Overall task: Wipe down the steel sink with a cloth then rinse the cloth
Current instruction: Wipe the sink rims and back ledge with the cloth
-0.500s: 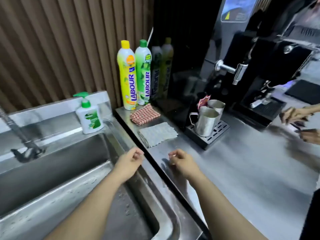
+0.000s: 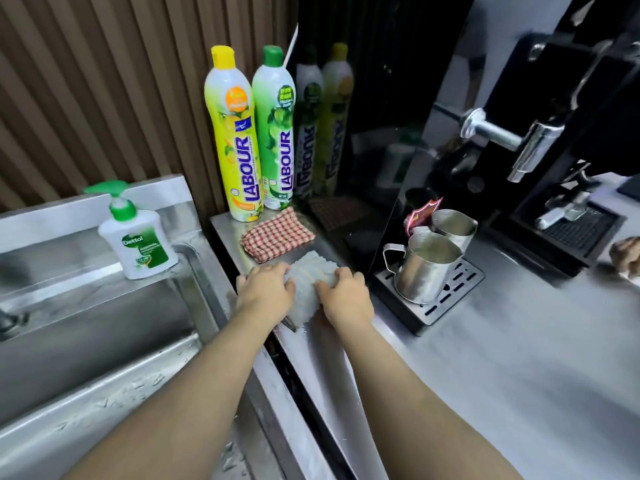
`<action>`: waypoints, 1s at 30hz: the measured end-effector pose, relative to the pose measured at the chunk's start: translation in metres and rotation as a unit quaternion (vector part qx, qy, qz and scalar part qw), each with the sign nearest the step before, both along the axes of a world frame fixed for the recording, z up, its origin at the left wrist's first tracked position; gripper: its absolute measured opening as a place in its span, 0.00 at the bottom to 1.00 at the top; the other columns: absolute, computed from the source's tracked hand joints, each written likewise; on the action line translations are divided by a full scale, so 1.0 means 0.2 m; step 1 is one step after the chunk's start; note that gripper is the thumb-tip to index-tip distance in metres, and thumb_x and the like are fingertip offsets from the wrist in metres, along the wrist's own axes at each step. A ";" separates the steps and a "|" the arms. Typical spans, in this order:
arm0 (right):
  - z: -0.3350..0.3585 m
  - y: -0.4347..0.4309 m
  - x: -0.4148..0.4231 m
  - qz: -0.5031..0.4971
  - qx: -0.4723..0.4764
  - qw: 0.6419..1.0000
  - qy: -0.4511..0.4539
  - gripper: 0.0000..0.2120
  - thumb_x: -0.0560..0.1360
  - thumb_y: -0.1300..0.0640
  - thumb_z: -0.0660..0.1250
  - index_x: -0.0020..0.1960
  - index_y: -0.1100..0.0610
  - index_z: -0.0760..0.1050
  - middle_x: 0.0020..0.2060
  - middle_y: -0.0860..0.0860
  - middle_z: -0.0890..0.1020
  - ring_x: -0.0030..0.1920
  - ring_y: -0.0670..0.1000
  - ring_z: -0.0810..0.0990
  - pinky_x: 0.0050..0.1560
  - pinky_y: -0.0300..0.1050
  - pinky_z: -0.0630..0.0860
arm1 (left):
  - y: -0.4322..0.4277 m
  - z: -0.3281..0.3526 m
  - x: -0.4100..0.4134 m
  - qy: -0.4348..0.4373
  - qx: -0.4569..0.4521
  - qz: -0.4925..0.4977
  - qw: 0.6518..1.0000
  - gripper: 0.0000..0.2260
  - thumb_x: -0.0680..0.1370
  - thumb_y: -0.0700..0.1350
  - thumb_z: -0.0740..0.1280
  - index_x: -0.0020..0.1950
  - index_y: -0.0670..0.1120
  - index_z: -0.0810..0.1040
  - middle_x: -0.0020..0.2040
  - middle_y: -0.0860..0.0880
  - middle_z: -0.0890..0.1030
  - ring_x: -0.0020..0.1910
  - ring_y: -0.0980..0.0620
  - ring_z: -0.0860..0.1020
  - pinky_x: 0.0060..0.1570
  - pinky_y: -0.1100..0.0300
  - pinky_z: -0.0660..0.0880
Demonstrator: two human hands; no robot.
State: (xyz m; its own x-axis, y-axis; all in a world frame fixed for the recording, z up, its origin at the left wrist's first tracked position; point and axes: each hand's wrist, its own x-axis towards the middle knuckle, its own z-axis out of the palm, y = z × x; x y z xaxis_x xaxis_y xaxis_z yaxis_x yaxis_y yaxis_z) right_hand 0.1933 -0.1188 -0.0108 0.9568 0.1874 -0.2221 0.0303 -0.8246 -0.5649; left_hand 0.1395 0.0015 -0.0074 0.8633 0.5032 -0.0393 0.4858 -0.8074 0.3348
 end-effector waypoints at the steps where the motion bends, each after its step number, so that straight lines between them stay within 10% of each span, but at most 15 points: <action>1: 0.00 0.00 0.00 0.000 -0.008 1.000 -0.009 0.23 0.75 0.44 0.63 0.66 0.54 0.66 0.63 0.55 0.67 0.64 0.58 0.69 0.59 0.53 0.71 | 0.00 0.00 0.00 0.008 -0.022 0.017 1.000 0.13 0.79 0.51 0.57 0.63 0.54 0.70 0.61 0.49 0.77 0.62 0.45 0.71 0.58 0.52 0.63; 10: 0.07 0.01 -0.06 -0.026 0.155 0.987 0.029 0.28 0.71 0.60 0.66 0.67 0.48 0.60 0.53 0.51 0.78 0.56 0.55 0.76 0.58 0.54 0.72 | -0.03 -0.01 -0.15 0.005 -0.091 0.079 0.993 0.14 0.75 0.55 0.64 0.59 0.54 0.77 0.58 0.51 0.74 0.63 0.49 0.66 0.62 0.56 0.64; 17: 0.27 0.10 -0.39 0.138 0.426 0.880 0.157 0.26 0.71 0.73 0.66 0.59 0.48 0.66 0.37 0.50 0.75 0.39 0.50 0.76 0.37 0.41 0.75 | 0.08 0.12 -0.61 -0.216 -0.500 0.182 0.819 0.09 0.78 0.48 0.64 0.58 0.50 0.75 0.50 0.52 0.78 0.44 0.59 0.74 0.42 0.67 0.68; 26: 0.21 0.60 -1.16 0.282 0.435 0.797 0.308 0.26 0.65 0.69 0.71 0.59 0.53 0.69 0.39 0.55 0.77 0.39 0.51 0.79 0.40 0.44 0.78 | 0.38 0.08 -1.56 -0.363 -0.593 0.245 0.675 0.11 0.76 0.43 0.64 0.57 0.43 0.78 0.52 0.47 0.84 0.47 0.53 0.81 0.44 0.61 0.75; 30: 0.18 0.84 -1.49 0.281 0.424 0.813 0.284 0.18 0.71 0.72 0.67 0.54 0.55 0.68 0.36 0.52 0.75 0.36 0.47 0.78 0.37 0.39 0.77 | 0.58 0.11 -1.89 -0.410 -0.555 0.263 0.674 0.09 0.77 0.40 0.64 0.56 0.42 0.77 0.50 0.44 0.84 0.45 0.52 0.82 0.38 0.63 0.78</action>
